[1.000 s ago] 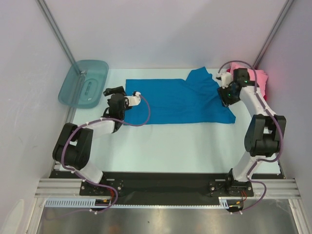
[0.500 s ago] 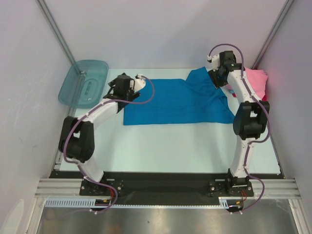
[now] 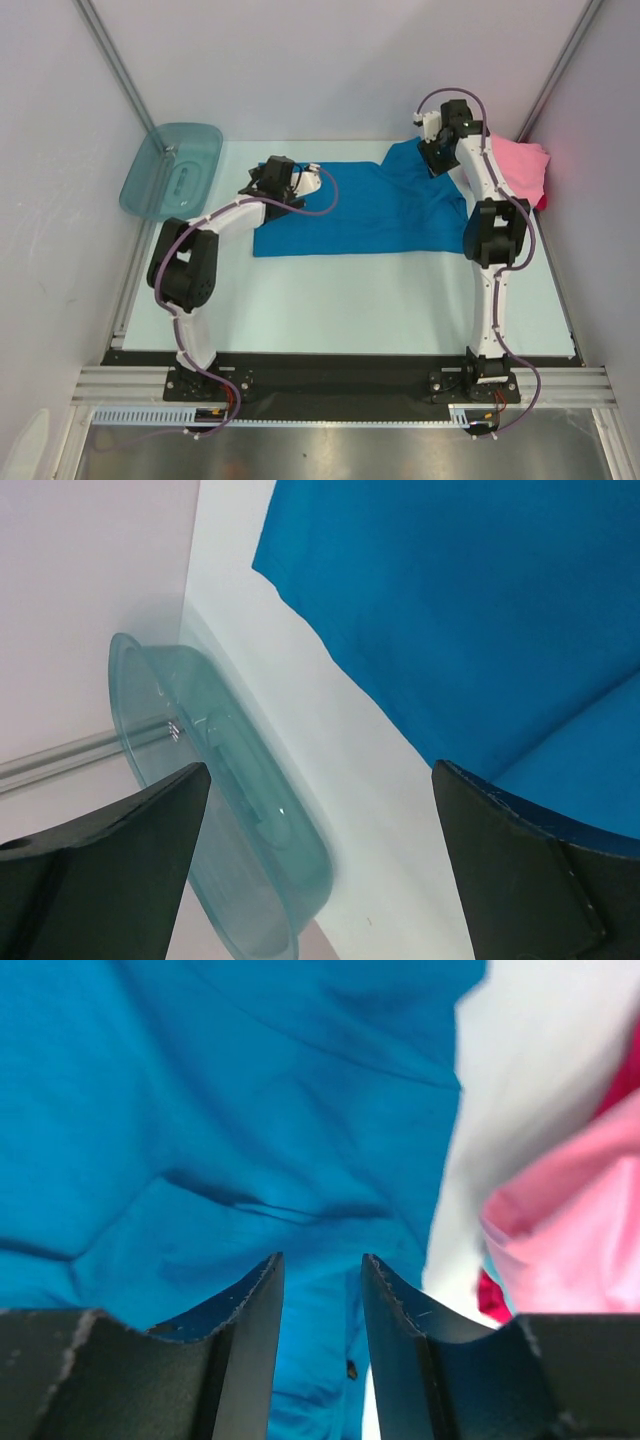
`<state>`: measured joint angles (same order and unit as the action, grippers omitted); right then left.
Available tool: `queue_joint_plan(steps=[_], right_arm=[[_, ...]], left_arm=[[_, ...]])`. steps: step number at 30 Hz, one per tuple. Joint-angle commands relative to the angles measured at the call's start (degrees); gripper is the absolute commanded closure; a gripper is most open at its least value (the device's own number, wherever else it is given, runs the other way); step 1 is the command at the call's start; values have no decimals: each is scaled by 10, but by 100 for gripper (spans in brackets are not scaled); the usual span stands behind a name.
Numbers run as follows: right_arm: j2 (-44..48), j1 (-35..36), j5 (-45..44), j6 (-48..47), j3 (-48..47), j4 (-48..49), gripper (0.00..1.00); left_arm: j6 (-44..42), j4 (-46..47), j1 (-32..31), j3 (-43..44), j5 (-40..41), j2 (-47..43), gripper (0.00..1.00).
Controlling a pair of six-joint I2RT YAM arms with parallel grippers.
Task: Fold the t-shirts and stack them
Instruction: Fold the tshirt
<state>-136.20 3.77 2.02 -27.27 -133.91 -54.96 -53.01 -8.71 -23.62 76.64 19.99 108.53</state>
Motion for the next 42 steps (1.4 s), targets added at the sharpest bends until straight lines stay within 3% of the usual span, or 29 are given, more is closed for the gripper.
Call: queue_joint_plan(steps=[1,5,22,42], right_arm=[[8,11,69,-24,-11,5,57],[7,34,67,-21,33,31,57],[-34,65,63,-12,44,18,51],[-43,64,72,-17,77,17,61]], left_arm=[[-10,17,1,33,11,15,0],[-24,19,-6,26,25,24,0],[5,12,-6,31,13,18,0],[0,13,-7,63,16,26,0]])
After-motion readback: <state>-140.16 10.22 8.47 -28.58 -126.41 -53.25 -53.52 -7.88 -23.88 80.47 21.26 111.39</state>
